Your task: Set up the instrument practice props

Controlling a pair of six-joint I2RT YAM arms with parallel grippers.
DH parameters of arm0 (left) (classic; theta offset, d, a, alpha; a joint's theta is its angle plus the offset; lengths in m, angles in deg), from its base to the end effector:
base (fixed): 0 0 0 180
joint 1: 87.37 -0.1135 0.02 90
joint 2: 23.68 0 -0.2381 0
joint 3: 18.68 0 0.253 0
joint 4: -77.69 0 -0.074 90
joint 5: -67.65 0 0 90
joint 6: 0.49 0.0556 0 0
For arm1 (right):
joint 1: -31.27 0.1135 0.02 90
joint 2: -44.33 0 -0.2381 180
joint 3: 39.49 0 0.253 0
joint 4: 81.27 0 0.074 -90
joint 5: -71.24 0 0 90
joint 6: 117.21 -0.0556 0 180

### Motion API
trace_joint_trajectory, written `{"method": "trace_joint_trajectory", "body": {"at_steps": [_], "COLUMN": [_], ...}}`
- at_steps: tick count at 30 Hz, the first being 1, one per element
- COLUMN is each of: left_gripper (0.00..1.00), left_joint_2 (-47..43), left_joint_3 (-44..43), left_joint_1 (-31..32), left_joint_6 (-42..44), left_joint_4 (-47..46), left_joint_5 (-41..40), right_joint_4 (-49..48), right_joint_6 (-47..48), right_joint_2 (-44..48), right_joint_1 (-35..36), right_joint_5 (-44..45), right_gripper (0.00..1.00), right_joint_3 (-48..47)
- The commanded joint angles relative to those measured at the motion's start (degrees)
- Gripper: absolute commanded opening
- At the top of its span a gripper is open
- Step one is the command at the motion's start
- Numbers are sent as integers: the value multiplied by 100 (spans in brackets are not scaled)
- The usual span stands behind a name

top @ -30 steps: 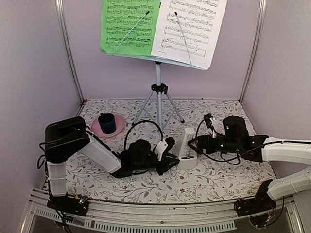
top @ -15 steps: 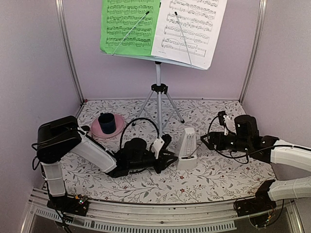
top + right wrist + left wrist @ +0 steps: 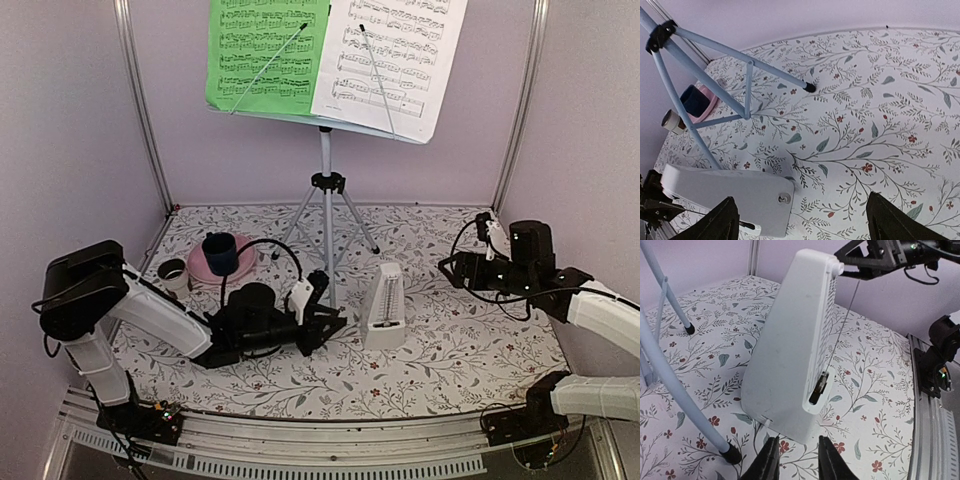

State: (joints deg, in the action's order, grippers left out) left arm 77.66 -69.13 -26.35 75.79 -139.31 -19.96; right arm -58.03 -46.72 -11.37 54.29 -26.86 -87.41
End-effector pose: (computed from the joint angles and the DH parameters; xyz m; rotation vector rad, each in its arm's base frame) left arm 0.1686 -0.3092 0.1195 0.7993 1.7469 -0.9445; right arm 0.2243 0.1038 0.2094 -0.1527 2.1575 0.5859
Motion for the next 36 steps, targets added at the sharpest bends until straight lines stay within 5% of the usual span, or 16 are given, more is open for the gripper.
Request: {"method": "trace_joint_trajectory", "body": {"at_steps": [1,12,19,21,22,36], "left_gripper": [29,42,70,97,99,99], "left_joint_2": [-432,-2326,-2826,-3012,-3104,-3377], "left_joint_3": [414,778,-181,-356,-421,-569], "left_joint_1": [-227,-1445,-2090,-2223,-2309,-4011], "left_joint_6": [-169,-422,-430,-531,-569,-1565], "left_joint_4": [29,1758,3396,3705,3793,5054], "left_joint_5": [-144,-496,-97,-205,-202,369], "right_joint_4": [145,-626,-1565,-1721,-1769,-2529], "right_joint_6": [335,155,-199,-270,-283,-586], "right_joint_2": [147,-251,-507,-652,-724,-1669], "right_joint_1": [-545,-1606,-2097,-2117,-2117,-2133], "right_joint_5": [-651,-1906,-2016,-1998,-1997,-2307], "right_gripper": [90,99,99,99,99,99], "right_joint_3": [-628,-503,-534,-608,-652,-167]}}
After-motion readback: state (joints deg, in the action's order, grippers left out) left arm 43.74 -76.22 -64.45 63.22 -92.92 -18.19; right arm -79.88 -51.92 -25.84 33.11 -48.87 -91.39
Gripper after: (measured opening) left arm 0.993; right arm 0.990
